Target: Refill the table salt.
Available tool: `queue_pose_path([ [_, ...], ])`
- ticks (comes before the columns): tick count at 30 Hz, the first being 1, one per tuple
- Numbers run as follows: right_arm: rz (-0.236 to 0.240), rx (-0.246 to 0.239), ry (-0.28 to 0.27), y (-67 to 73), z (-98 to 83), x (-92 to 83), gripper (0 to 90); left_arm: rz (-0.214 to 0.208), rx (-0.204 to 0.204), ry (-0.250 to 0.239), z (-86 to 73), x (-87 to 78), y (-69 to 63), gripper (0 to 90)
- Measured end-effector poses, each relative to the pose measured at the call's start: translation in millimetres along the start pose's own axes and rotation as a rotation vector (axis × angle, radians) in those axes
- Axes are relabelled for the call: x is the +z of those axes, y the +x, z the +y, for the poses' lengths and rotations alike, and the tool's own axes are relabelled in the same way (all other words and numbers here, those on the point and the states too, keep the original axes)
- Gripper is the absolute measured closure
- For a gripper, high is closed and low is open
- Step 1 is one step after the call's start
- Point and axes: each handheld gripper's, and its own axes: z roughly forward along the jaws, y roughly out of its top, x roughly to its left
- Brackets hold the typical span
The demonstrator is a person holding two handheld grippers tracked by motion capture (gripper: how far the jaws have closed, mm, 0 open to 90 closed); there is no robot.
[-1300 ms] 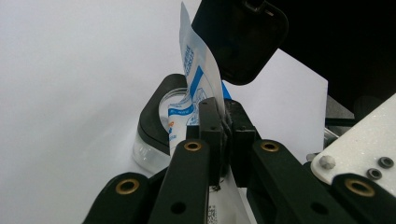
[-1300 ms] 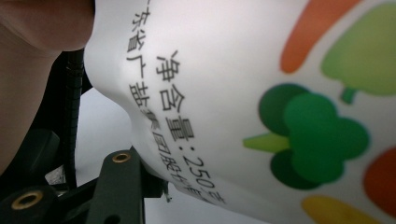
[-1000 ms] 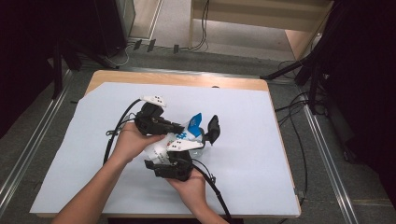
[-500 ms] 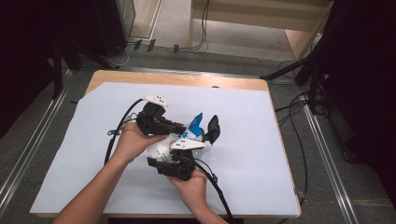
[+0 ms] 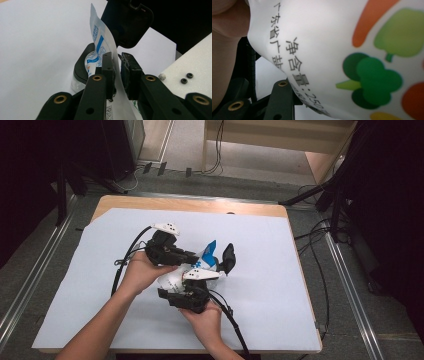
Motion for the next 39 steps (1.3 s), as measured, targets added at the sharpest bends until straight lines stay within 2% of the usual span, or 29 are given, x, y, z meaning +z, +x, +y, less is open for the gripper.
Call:
queue_pose_path([
  [18, -0.004, 0.0, 0.006, -0.9, 0.0, 0.2, 56.2, -0.024, -0.014, -0.01, -0.1, -0.7, 1.6, 73.4],
  [26, 0.013, 0.024, -0.002, -1.5, 1.2, -1.2, 56.3, -0.012, -0.013, -0.02, -0.2, -2.1, 0.6, 76.8],
  [39, 0.015, 0.035, -0.001, -1.2, 2.2, -1.4, 56.1, -0.004, -0.012, -0.016, -0.2, -1.7, 0.6, 78.1],
])
